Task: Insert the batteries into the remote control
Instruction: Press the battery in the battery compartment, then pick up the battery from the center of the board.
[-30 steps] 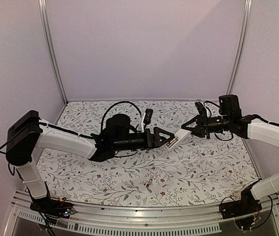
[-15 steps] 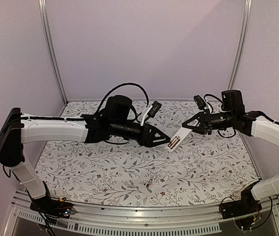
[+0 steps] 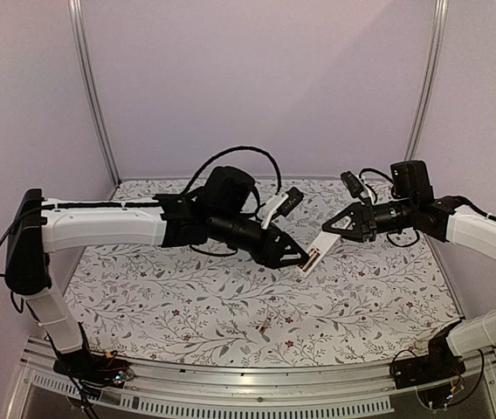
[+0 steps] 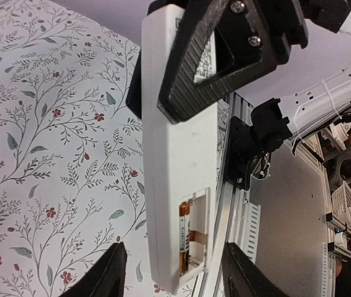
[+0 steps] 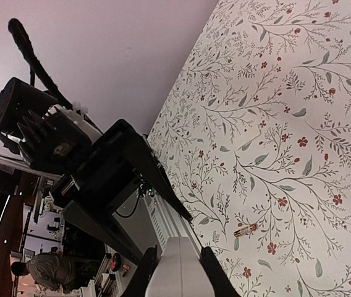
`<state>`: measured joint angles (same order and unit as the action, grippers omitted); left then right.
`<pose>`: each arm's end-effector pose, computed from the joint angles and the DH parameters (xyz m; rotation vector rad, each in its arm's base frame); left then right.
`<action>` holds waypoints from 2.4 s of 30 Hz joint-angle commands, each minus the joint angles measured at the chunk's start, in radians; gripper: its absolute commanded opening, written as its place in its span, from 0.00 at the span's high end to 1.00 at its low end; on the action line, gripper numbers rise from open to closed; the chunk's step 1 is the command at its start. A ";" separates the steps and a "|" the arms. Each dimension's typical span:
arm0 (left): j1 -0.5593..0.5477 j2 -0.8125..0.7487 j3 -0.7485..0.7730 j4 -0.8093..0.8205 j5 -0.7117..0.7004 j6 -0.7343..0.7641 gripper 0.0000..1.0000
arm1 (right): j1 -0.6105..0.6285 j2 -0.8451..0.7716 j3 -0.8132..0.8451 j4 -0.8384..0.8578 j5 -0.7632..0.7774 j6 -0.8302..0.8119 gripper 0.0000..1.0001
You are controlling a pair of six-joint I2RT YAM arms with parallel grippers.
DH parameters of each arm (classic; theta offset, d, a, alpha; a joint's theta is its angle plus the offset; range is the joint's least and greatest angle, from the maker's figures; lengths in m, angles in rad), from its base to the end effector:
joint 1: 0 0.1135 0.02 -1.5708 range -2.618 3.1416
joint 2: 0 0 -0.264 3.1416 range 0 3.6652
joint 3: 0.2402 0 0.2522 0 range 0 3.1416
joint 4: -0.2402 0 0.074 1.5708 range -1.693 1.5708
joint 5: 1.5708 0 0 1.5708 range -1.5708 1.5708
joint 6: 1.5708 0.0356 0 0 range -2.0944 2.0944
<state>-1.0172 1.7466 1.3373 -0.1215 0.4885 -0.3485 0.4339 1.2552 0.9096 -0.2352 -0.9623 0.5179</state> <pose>0.1991 -0.3539 0.2776 1.0660 2.0673 -1.2772 0.2306 0.1391 0.2862 -0.5259 2.2191 1.5615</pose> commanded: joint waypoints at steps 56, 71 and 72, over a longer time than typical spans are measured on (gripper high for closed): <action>-0.225 0.030 -0.090 -0.492 -0.439 1.048 0.20 | -0.209 -0.124 -0.251 0.119 0.036 0.057 1.00; -0.218 0.296 0.126 -0.609 -0.372 1.165 0.23 | -0.237 -0.141 -0.271 0.120 0.017 0.060 1.00; -0.211 0.306 0.139 -0.617 -0.360 1.160 0.23 | -0.238 -0.140 -0.271 0.119 0.016 0.060 1.00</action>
<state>-1.2449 2.0106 1.4223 -0.6880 0.0898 0.8001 0.2066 1.1339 0.6491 -0.1329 -0.9234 0.5758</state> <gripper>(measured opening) 0.775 0.175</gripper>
